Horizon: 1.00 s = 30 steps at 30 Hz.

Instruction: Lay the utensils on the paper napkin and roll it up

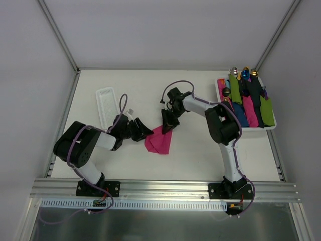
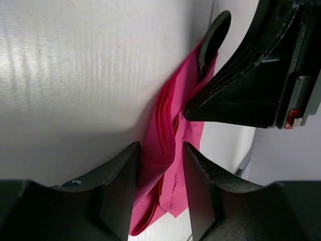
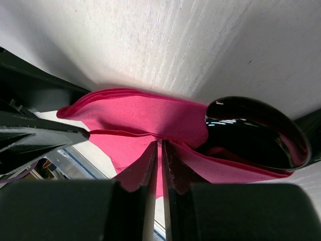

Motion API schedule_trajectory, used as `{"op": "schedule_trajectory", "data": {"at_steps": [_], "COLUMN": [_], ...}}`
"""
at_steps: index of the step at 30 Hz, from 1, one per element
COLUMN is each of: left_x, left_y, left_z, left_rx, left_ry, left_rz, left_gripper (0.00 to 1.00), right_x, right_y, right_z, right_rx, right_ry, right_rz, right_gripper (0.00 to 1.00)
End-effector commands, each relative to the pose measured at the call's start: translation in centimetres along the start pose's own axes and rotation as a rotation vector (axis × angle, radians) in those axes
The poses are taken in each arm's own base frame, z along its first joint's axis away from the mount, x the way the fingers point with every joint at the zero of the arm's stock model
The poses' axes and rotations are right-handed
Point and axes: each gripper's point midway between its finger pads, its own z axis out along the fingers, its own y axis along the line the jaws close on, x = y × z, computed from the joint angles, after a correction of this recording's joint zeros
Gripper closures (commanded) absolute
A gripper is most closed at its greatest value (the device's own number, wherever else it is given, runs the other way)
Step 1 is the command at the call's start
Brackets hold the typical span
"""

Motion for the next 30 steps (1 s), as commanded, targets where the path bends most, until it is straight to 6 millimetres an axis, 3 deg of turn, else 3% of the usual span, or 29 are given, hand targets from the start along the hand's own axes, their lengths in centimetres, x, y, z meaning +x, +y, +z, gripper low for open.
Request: {"op": "schedule_trajectory", "data": {"at_steps": [1, 6, 15, 20, 25, 30], "left_x": [2.8, 3.2, 4.3, 5.4, 6.0, 4.7], "left_y": [2.6, 2.0, 4.2, 5.9, 6.0, 4.8], "left_z": [0.0, 0.7, -0.7, -2.4, -3.5, -3.1], "left_rx": [-0.031, 0.032, -0.023, -0.071, -0.072, -0.044], "left_ry": [0.092, 0.121, 0.123, 0.128, 0.135, 0.104], "left_rz": [-0.04, -0.047, -0.06, -0.097, -0.079, -0.055], "left_gripper": [0.59, 0.53, 0.49, 0.48, 0.48, 0.5], "right_x": [-0.3, -0.3, -0.3, -0.3, -0.3, -0.2], "right_y": [-1.8, -1.9, -2.0, -2.0, -2.1, -2.0], "right_z": [0.7, 0.7, 0.7, 0.7, 0.7, 0.6], "right_rx": [0.068, 0.071, 0.075, 0.078, 0.082, 0.081], "right_ry": [0.006, 0.007, 0.006, 0.006, 0.005, 0.005], "right_rz": [-0.019, -0.02, -0.024, -0.029, -0.027, -0.03], "right_gripper": [0.89, 0.9, 0.9, 0.9, 0.91, 0.91]}}
